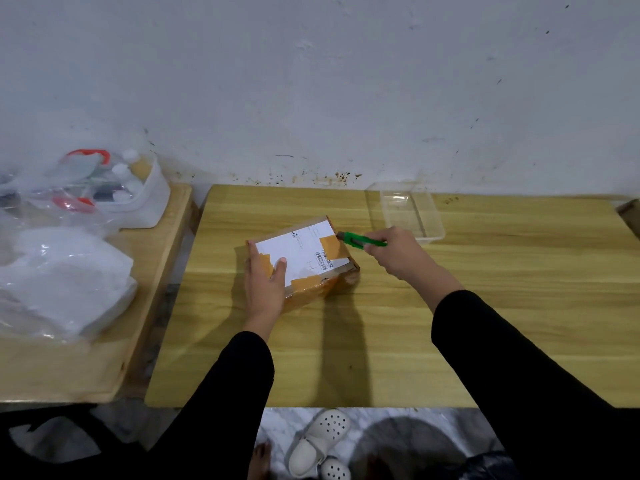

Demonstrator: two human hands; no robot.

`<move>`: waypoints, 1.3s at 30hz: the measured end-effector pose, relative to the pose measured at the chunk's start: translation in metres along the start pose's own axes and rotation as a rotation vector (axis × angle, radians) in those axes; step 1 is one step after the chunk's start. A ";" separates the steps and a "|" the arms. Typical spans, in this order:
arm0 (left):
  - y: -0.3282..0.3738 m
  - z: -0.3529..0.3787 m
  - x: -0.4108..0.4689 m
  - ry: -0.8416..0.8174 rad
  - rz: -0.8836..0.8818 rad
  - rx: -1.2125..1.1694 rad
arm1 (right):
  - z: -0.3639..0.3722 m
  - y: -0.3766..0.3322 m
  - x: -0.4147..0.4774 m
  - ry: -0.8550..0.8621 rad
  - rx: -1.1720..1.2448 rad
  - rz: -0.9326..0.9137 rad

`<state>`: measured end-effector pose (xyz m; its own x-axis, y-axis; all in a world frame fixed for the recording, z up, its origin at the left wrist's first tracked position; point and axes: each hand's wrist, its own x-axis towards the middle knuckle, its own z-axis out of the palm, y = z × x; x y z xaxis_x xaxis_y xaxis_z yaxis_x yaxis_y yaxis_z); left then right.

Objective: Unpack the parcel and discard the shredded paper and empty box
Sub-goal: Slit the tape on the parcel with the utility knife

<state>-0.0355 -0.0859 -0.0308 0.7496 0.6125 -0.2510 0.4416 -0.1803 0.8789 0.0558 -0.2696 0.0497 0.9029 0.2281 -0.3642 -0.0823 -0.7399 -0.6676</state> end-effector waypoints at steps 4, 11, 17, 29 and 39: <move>0.000 0.002 0.001 0.006 -0.009 -0.004 | 0.001 0.003 -0.005 -0.023 -0.023 0.019; 0.006 0.001 -0.004 0.010 0.004 0.012 | -0.002 0.022 -0.029 -0.006 0.040 0.022; 0.000 -0.003 -0.002 -0.002 0.023 0.013 | -0.012 0.035 -0.044 0.128 0.134 0.017; 0.004 -0.038 0.034 -0.258 0.422 0.660 | 0.028 0.030 -0.035 0.206 0.334 -0.072; 0.026 0.006 0.002 0.028 0.115 0.737 | 0.022 0.025 -0.027 0.245 0.341 -0.086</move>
<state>-0.0196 -0.0945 -0.0104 0.8026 0.5760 -0.1548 0.5844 -0.7076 0.3971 0.0198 -0.2811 0.0287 0.9827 0.0921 -0.1607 -0.1005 -0.4637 -0.8803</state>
